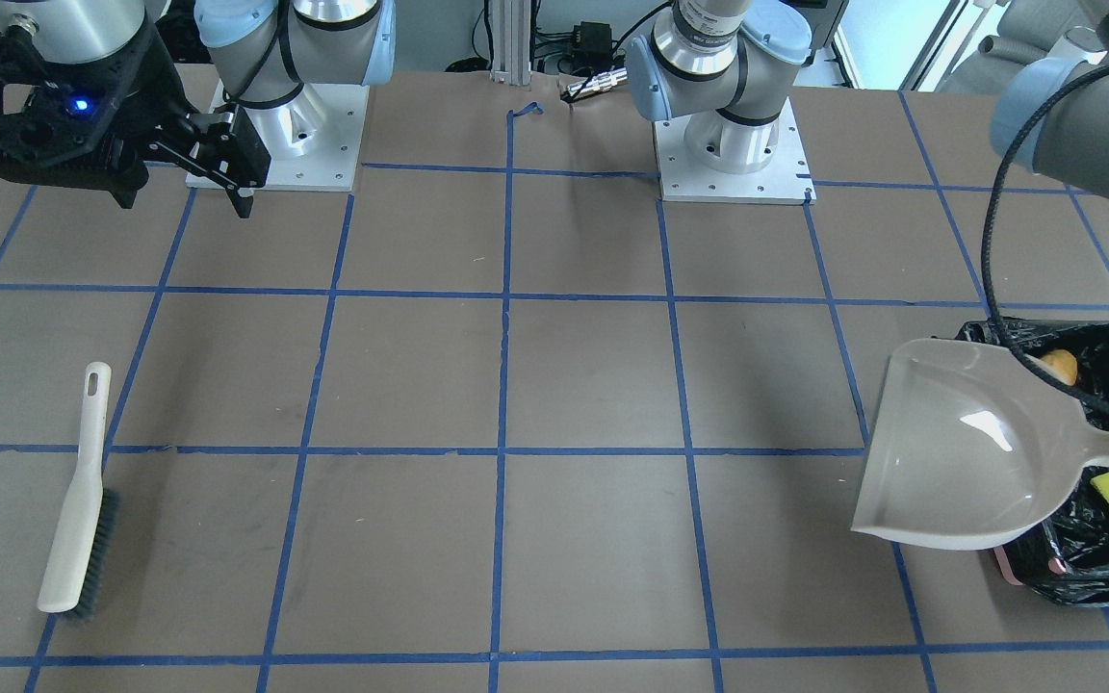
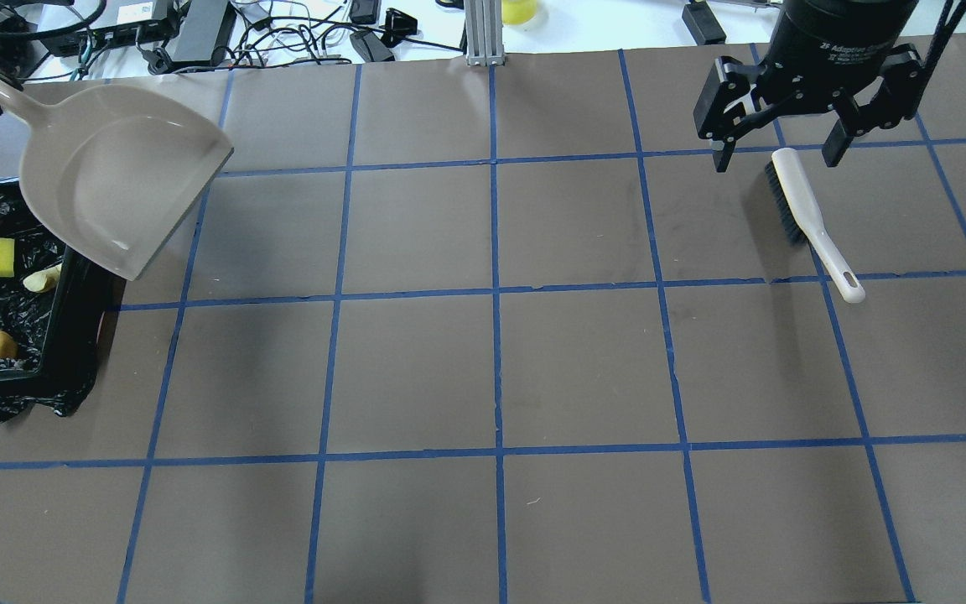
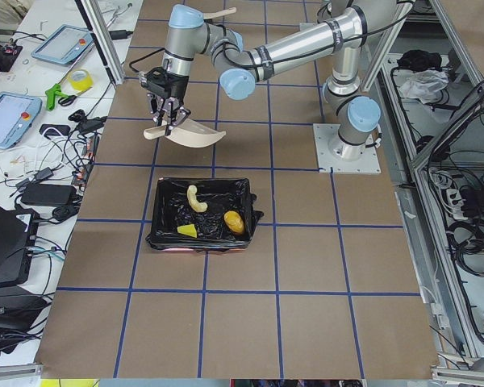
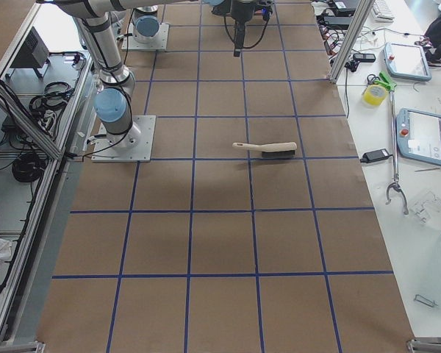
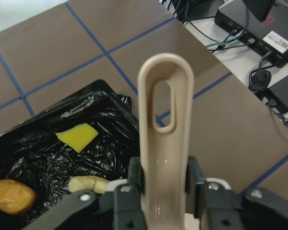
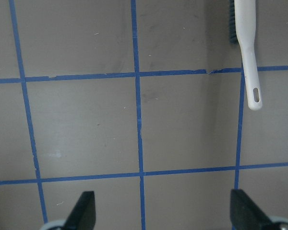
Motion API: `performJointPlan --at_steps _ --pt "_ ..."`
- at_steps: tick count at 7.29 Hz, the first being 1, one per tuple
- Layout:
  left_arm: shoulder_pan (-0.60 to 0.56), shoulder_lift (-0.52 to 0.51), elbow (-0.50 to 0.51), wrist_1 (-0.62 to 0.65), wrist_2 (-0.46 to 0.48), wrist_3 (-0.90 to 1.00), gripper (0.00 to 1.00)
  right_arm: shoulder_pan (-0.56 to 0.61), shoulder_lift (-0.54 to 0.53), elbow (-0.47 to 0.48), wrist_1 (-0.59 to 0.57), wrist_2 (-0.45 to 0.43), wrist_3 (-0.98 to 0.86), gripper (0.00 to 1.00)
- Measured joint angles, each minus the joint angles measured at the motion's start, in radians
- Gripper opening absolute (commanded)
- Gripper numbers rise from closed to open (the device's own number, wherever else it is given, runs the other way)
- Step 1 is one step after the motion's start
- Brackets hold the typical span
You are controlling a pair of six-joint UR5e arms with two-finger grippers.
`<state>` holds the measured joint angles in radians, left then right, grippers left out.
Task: Sweep and dump trash into bin
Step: 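Lower the empty dustpan with the left gripper back onto the table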
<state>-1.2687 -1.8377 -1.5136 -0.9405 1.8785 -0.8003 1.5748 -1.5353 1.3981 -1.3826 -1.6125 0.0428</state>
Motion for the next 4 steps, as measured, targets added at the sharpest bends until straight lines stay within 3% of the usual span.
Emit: performJointPlan --at_steps 2,4 --pt "-0.055 -0.034 -0.009 -0.049 -0.022 -0.197 0.00 0.001 -0.001 0.016 -0.086 0.018 0.000 1.00" --pt "-0.078 -0.088 -0.014 -0.057 -0.117 -0.321 0.00 0.000 -0.002 0.028 -0.120 0.021 -0.004 1.00"
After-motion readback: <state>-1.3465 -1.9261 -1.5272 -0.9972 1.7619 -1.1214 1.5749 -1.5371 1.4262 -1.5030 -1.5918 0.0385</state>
